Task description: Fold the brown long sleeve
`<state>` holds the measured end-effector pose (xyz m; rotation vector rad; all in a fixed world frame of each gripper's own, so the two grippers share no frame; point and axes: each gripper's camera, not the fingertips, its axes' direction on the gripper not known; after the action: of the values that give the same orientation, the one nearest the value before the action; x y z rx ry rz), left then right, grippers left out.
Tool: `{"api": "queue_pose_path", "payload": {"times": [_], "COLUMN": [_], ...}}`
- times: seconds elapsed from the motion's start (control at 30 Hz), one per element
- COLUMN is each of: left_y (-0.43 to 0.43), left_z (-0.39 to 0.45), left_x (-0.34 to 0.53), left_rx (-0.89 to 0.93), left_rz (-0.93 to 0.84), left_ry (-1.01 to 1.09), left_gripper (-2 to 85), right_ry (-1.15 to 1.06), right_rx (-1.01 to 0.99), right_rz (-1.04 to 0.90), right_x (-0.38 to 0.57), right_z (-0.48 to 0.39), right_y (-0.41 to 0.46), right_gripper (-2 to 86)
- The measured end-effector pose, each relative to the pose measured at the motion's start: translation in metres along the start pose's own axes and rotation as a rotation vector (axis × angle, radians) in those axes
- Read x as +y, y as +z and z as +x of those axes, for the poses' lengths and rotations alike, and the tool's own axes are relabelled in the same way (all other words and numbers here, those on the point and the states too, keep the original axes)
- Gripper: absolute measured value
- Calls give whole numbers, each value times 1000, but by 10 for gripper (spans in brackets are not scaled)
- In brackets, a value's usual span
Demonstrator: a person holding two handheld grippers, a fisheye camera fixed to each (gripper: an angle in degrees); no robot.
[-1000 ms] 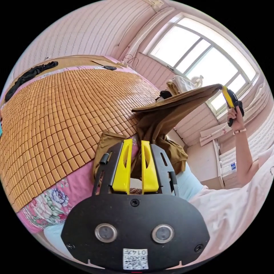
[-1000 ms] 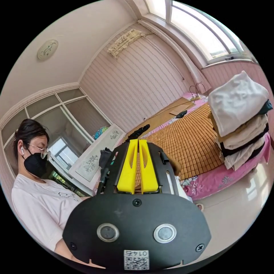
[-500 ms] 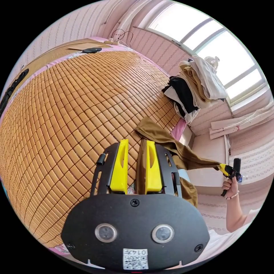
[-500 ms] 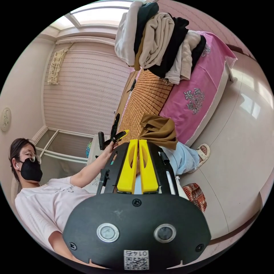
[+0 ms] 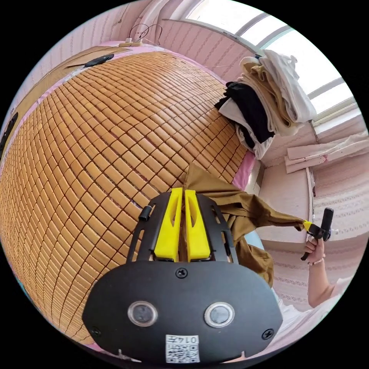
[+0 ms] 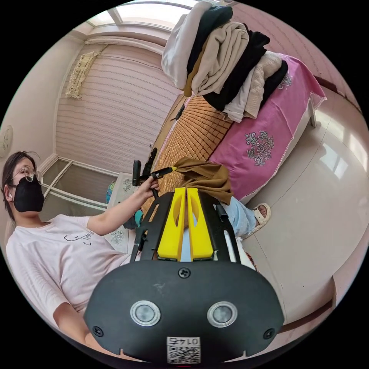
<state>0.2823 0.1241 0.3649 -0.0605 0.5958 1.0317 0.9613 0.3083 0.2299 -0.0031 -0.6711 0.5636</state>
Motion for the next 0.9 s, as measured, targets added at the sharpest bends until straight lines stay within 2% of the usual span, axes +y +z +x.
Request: {"api": "queue_pose_path", "payload": {"times": [0.2,0.4,0.47,0.53,0.57,0.63,0.7,0.77,0.87,0.9], "left_y": [-197,-380,-426,-485,-499,-541,-559,-569,-569,-569], "left_z": [26,37,48,81,94,142,157,144,73,45], "left_x": [142,313,368,433,447,488,502,500,459,435], "left_rx": [77,143,167,92,43,-193,-306,-349,-321,-346], "left_rz": [344,811,991,1185,1217,1298,1326,1310,1177,1115], "left_ry": [161,138,171,262,293,380,360,278,29,-53], "left_gripper": [-10,-10,-10,-10,-10,-10,-10,-10,-10,-10], "right_ry": [-212,-422,-575,-702,-786,-867,-895,-903,-833,-821], "right_rx": [-144,-464,-623,-767,-845,-887,-848,-684,-409,-375], "right_rz": [110,226,216,246,257,254,199,63,-93,-119], "right_x": [-11,-16,-19,-17,-15,-14,-23,-52,-106,-118], "right_z": [-45,-108,-149,-182,-205,-239,-272,-307,-337,-343], "right_y": [-20,-34,-39,-51,-58,-63,-55,-16,73,91], "right_gripper": [0,-1,-1,-2,-2,-2,-2,-2,-2,-2]}}
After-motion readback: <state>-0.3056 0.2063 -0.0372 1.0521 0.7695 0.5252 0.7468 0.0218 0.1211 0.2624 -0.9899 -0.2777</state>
